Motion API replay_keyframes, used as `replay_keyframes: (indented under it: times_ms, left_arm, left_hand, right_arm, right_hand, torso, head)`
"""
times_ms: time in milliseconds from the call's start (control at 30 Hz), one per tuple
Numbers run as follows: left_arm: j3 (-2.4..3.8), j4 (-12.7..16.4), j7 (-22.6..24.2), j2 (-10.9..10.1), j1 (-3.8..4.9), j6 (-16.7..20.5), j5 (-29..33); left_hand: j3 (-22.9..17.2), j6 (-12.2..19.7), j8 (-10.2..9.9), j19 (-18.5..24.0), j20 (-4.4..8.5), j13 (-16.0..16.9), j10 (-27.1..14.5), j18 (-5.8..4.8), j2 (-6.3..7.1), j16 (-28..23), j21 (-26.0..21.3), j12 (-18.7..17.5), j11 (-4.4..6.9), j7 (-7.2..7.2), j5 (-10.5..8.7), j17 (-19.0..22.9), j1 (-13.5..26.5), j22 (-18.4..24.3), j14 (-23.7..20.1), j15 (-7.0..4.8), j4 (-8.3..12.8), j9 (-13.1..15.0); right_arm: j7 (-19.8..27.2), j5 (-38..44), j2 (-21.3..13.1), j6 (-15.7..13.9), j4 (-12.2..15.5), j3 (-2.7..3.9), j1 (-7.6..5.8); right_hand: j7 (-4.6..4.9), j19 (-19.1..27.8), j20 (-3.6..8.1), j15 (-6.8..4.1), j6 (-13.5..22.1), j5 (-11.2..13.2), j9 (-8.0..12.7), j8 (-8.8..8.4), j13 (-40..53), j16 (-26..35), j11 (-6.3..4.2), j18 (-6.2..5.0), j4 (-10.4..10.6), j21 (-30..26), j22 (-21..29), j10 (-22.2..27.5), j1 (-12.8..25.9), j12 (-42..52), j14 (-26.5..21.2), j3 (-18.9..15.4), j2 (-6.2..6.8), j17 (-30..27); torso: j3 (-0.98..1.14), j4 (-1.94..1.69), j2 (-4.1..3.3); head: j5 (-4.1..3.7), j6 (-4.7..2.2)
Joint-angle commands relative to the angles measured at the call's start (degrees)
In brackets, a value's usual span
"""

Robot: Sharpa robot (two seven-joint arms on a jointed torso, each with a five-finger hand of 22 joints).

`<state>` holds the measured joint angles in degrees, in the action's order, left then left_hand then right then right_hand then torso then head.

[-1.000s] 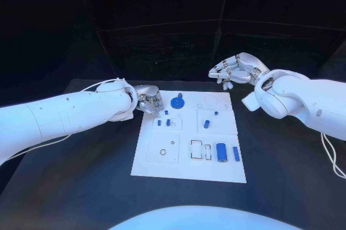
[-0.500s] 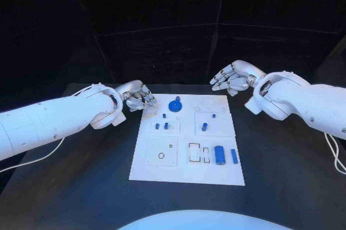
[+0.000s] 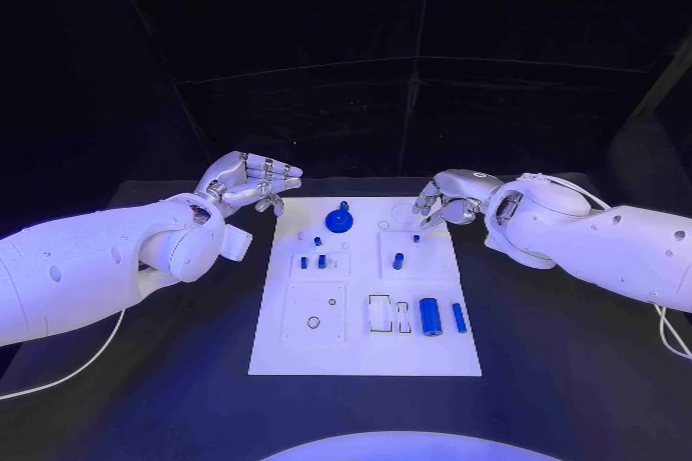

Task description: Assemble the parts on the task board

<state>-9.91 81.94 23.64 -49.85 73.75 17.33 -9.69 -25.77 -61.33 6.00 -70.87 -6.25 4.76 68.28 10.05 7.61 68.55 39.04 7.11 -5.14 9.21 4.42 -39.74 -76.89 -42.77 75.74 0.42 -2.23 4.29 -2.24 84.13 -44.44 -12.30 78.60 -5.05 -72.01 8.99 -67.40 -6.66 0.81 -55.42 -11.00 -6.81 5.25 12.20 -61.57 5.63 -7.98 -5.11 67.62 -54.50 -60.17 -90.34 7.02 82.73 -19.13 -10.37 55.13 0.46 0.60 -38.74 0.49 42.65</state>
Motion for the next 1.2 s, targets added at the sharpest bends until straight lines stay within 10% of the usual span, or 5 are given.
replay_keyframes:
  times_ms: [33, 1200]
  left_arm:
    - [0.02, 1.1, 5.4, -0.2, -0.01, -2.8, 11.9]
    - [0.01, 3.0, 5.0, -1.4, -0.13, -4.8, 14.6]
  left_hand:
    - [0.5, 0.0, 0.2, 0.5, 0.07, 0.1, -0.1, 0.44, -0.07, -0.3, -0.4, 0.3, -0.08, 0.20, -0.18, 0.4, 0.5, 0.2, -0.4, -0.01, -0.1, -0.1]
    - [0.4, 0.5, 0.3, 0.7, 0.14, 0.2, -0.9, 0.44, -1.25, -1.6, -1.8, 1.1, -0.15, 0.36, 0.53, 2.9, -1.4, 1.1, -1.7, -0.03, 1.1, -0.1]
  right_arm:
    - [-2.3, 7.2, 0.0, 2.3, 0.5, 0.04, 0.42]
    - [-2.3, 8.9, 2.1, 4.5, -0.2, 0.05, 2.31]
  right_hand:
    - [0.05, -0.9, 0.01, -0.08, 0.1, 0.5, 0.3, -0.52, -0.9, -0.8, 0.00, 0.73, -0.3, 0.7, -0.9, -0.5, 0.6, -0.3, 0.8, -0.2, -0.25, 0.7]
    - [0.55, -5.3, 0.00, -0.17, -4.1, 1.3, 2.3, -1.39, -7.8, -6.3, 0.02, 2.06, -5.1, 6.0, -8.2, -4.2, 0.4, -0.9, 2.5, 0.8, -4.71, 5.7]
  torso:
    - [0.01, 0.04, 0.01]
    - [0.04, 0.03, -0.12]
  head:
    - [-0.25, 0.12]
    - [-0.13, 1.07]
